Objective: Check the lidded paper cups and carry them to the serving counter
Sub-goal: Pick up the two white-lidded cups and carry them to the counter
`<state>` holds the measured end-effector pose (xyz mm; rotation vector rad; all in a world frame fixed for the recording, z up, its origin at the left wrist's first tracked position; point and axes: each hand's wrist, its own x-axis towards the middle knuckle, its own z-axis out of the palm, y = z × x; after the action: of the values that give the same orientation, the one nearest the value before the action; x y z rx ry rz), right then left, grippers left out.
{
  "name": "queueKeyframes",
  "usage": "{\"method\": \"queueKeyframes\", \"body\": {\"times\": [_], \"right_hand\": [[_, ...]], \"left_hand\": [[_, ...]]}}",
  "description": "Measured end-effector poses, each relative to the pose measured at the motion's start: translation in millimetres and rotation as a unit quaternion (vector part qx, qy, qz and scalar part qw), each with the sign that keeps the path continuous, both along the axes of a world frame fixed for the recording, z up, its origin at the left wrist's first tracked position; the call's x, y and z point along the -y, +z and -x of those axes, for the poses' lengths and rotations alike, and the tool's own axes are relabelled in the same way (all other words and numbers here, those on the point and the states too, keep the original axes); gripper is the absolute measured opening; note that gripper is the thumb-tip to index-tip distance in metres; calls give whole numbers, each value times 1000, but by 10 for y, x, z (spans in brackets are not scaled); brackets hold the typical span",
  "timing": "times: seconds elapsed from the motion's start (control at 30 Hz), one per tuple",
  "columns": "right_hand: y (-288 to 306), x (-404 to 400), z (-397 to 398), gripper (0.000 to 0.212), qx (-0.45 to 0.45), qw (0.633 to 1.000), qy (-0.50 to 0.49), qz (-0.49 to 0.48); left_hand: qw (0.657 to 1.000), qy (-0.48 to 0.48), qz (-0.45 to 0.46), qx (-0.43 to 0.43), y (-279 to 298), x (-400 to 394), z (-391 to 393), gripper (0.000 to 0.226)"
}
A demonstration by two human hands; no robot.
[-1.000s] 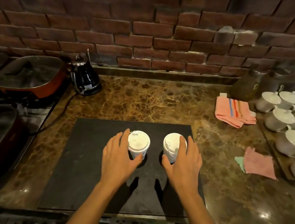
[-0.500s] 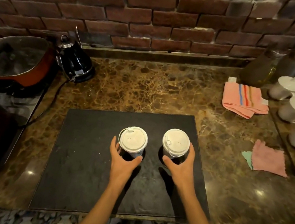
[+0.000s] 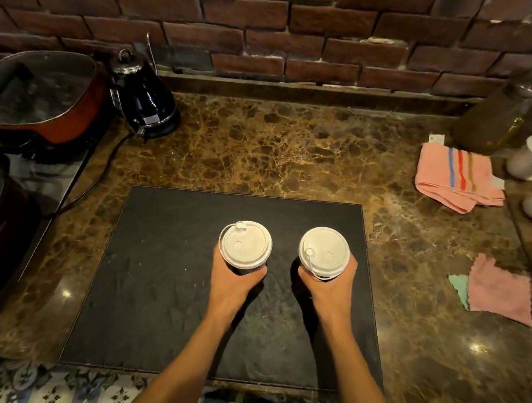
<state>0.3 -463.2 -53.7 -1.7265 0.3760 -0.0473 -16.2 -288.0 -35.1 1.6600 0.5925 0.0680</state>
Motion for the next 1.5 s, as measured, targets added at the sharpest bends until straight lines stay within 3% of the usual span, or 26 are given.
{"method": "queueKeyframes", "body": {"times": [0.4,0.6,0.87,1.03,1.17,1.27,1.5], "right_hand": [[211,-180,-161,86,37,998,58,11],[473,-649,-233,92,85,984,156,-13],[565,-1829,-166,71,85,930,358,-23],[1154,-2864,686,61,138,887,440,-34],[1335,-3697,1712,85,139,844,515,-61],[1447,-4275,2587,88,152,817,552,-77],[1638,-5291,4709,82,149,696,694,-107]], "left_hand": [[999,28,0,35,270,-183,36,82],[993,92,-28,72,483,-621,289,85],[962,229,-47,140,887,-1484,1037,93],[924,342,-53,164,1073,-2243,2053,95],[877,433,-81,189,1207,-2787,3202,88],[850,481,-97,194,1278,-3148,4165,85],[738,635,-142,178,1418,-3542,6291,85]]}}
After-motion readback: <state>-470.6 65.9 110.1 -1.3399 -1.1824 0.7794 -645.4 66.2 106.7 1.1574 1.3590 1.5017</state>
